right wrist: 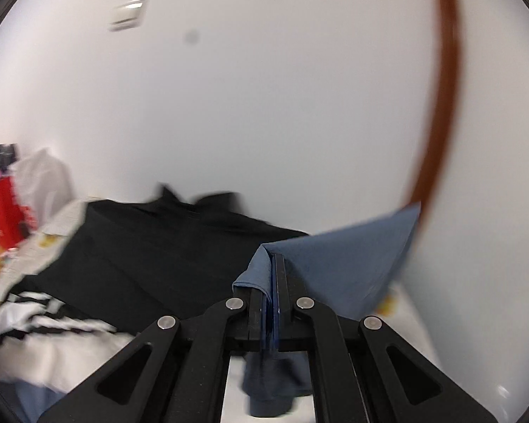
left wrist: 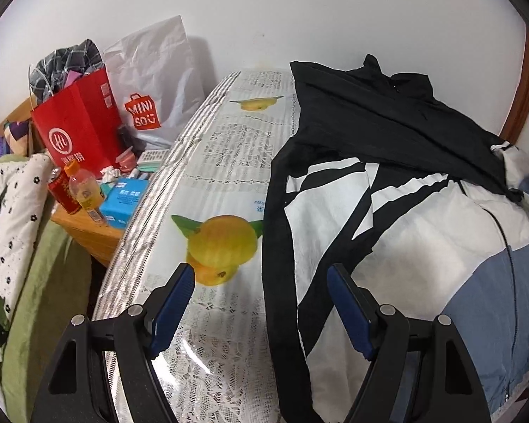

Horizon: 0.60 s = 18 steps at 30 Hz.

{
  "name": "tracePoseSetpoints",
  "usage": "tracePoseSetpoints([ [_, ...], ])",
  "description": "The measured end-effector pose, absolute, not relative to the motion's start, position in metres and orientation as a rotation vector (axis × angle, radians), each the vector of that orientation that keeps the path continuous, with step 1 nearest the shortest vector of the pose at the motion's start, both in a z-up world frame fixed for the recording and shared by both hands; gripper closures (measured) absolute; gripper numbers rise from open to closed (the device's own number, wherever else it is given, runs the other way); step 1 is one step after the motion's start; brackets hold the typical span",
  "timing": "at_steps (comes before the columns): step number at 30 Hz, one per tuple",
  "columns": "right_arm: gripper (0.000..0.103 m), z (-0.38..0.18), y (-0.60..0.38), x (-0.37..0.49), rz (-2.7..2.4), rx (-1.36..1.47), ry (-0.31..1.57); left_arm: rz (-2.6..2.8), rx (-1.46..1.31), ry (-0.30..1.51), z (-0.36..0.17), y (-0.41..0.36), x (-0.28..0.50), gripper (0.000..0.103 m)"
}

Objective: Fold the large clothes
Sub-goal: 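Grasp the blue-grey sleeve cuff with the right tool and lift it, then lay the blue-grey sleeve across the jacket back with the right tool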

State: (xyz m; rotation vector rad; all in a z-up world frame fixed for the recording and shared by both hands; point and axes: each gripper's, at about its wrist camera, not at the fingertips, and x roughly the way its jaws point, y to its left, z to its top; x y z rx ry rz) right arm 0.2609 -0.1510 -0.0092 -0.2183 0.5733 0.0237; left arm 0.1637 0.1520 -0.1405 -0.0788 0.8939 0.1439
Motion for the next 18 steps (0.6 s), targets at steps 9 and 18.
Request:
tracePoseSetpoints([
  [9,0.101,-0.098,-0.045,0.325,0.220,-0.281,0.706,0.133,-0.091,0.904,-0.148,0.159,0.162,0.027],
  [18,0.064,-0.144,-0.053,0.335,0.177,-0.235,0.827,0.119,-0.106,0.902,-0.145,0.160,0.162,0.027],
])
